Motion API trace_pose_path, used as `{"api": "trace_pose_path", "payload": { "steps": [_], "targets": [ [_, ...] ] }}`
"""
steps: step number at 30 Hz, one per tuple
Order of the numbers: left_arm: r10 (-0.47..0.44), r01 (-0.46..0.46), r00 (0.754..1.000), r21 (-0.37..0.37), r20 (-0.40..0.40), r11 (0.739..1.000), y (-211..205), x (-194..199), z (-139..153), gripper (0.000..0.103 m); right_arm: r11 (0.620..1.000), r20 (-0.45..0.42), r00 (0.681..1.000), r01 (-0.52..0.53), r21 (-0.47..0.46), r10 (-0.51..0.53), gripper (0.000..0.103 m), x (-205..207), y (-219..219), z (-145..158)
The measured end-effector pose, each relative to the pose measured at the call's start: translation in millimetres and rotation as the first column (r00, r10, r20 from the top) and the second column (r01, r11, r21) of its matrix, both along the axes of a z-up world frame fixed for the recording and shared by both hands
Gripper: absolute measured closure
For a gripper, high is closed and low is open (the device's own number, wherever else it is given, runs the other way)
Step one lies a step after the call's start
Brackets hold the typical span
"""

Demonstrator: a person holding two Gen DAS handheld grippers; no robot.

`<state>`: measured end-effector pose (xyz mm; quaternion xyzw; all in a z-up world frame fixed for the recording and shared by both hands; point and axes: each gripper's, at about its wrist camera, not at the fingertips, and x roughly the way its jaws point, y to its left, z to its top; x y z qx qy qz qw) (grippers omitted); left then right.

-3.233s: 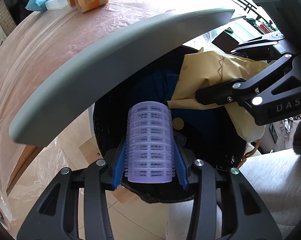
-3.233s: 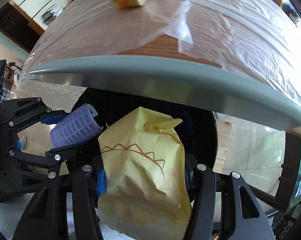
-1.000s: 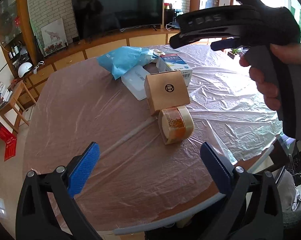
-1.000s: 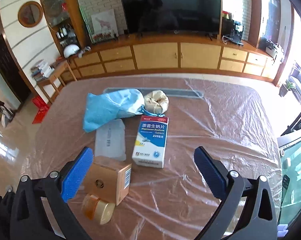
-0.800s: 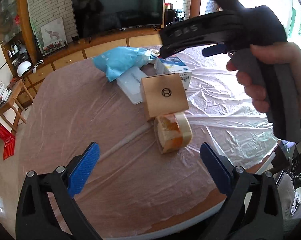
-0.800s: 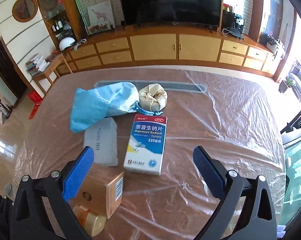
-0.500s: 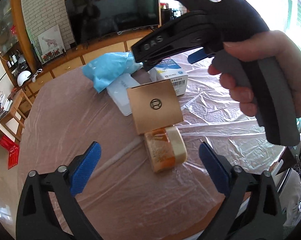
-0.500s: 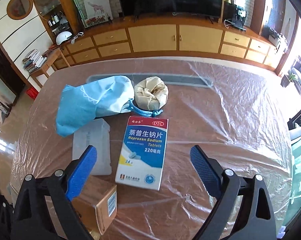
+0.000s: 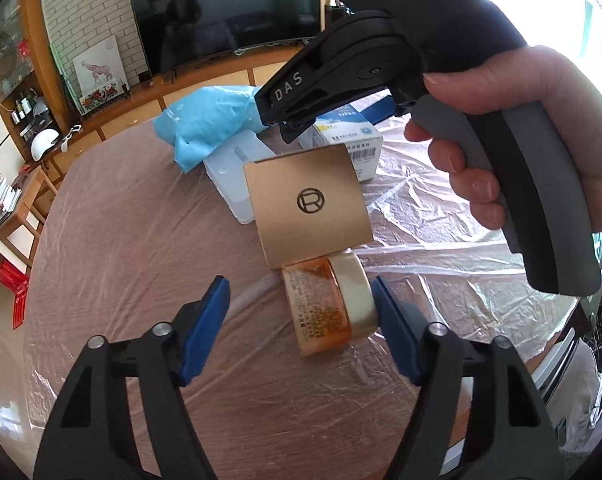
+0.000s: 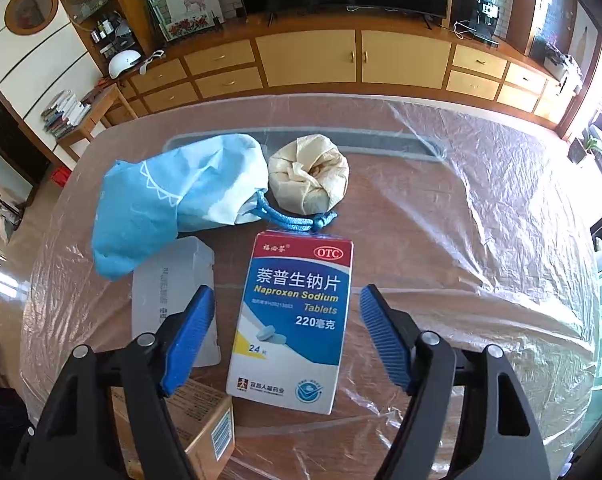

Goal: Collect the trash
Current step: 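Grasp the Naproxen medicine box with the right gripper while the left gripper grasps the orange-labelled jar, then carry the medicine box and jar in both grippers over the black bin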

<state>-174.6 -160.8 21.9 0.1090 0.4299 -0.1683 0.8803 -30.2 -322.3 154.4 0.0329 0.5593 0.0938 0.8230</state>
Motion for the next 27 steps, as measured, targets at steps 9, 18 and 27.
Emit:
{"api": "trace_pose_path", "payload": {
  "steps": [9,18,27],
  "targets": [
    [-0.057,0.056,0.998,-0.028,-0.038,0.998,3.1,-7.3,-1.6,0.065,0.994,-0.04,0.998,0.046,0.102,-0.042,0.058,-6.1,-16.4,-3.8],
    [-0.036,0.034,0.998,-0.047,-0.056,0.998,34.0,-20.3,4.1,0.065,0.978,-0.029,0.995,0.099,0.185,-0.095,0.058,-34.7,-52.4,14.7],
    [-0.003,-0.002,0.999,-0.098,-0.055,0.995,59.1,-18.6,8.8,0.065,0.96,-0.042,0.994,0.111,0.256,-0.104,0.058,-83.5,-65.3,28.7]
  ]
}}
